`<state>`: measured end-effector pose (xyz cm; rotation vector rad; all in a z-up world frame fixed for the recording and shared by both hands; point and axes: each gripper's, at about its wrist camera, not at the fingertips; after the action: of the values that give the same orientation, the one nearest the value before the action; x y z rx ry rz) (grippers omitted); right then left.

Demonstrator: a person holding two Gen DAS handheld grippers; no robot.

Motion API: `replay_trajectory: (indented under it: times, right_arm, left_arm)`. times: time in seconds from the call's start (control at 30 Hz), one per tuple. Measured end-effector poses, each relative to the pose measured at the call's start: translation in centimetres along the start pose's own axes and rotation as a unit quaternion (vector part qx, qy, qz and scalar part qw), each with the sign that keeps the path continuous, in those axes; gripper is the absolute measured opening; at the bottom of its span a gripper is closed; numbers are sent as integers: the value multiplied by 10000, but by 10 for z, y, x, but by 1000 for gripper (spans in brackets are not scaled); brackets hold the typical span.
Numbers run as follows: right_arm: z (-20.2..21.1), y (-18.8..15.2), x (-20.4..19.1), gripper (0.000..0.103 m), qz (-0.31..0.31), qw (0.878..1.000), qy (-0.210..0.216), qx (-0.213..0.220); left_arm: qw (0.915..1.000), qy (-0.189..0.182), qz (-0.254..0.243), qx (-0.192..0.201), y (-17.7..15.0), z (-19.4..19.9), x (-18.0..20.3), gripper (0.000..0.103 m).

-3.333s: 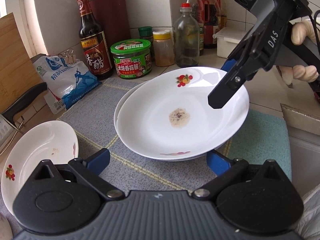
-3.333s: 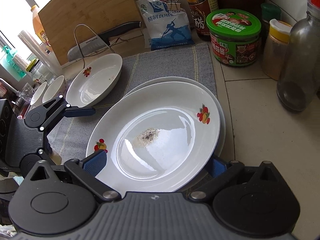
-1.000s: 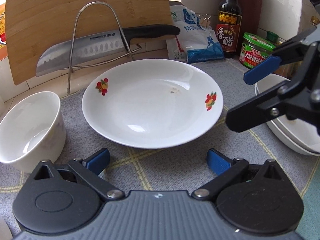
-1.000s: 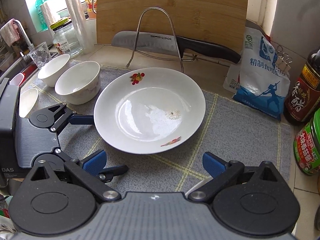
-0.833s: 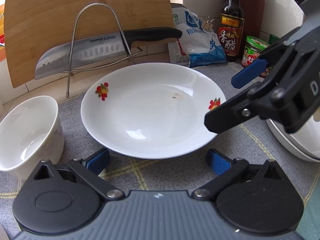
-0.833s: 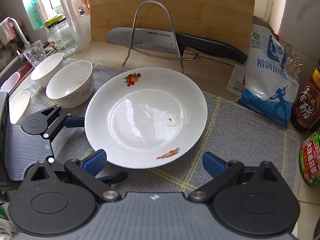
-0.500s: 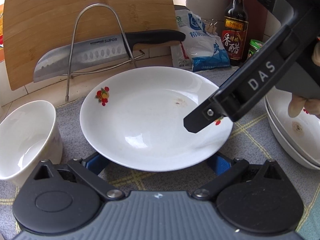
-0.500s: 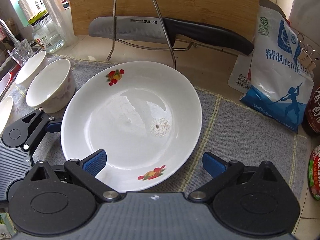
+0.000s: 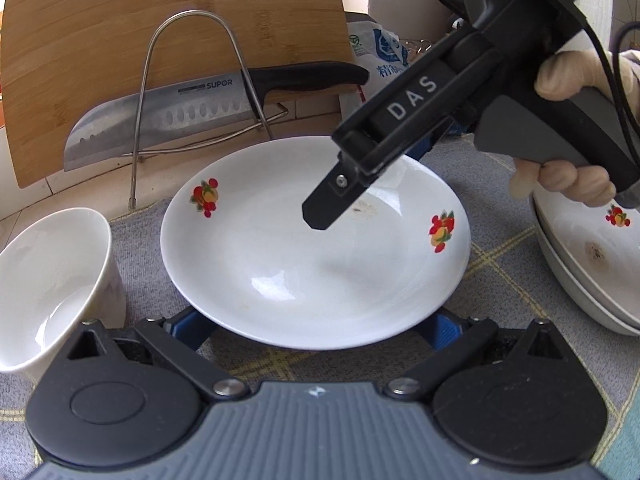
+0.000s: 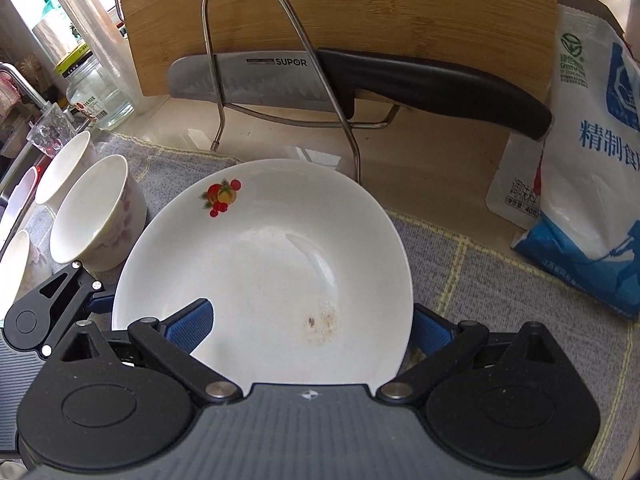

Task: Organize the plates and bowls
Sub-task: 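Grasp the rim of the red-flower white plate with the right tool, then lift the plate with the right tool and carry it to the plate stack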

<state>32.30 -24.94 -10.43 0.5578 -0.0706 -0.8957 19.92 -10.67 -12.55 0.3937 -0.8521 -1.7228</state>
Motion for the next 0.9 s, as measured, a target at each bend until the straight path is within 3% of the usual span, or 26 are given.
replay_trajectory:
  times: [0.37, 0.63, 0.9]
  right_arm:
    - [-12, 24, 18, 103, 191, 9991, 380, 86]
    - [-14, 33, 21, 94, 342, 9976, 601, 48]
    - [-16, 35, 20, 94, 441, 9972, 604, -5]
  left_arm:
    - [9999, 12, -99, 14, -2, 4, 1, 103]
    - [9998, 80, -162, 55, -1, 5, 3, 103]
    - [9998, 89, -164, 87, -2, 6, 4, 103]
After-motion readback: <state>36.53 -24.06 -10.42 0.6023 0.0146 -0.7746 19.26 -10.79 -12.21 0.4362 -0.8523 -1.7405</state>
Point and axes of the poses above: each gripper's, at about its wrist camera, not at the fingertips, and z roughly against the way its jaws point, x to its right, y to its top, and after that the axes turned 14 degrees about z, right-handed
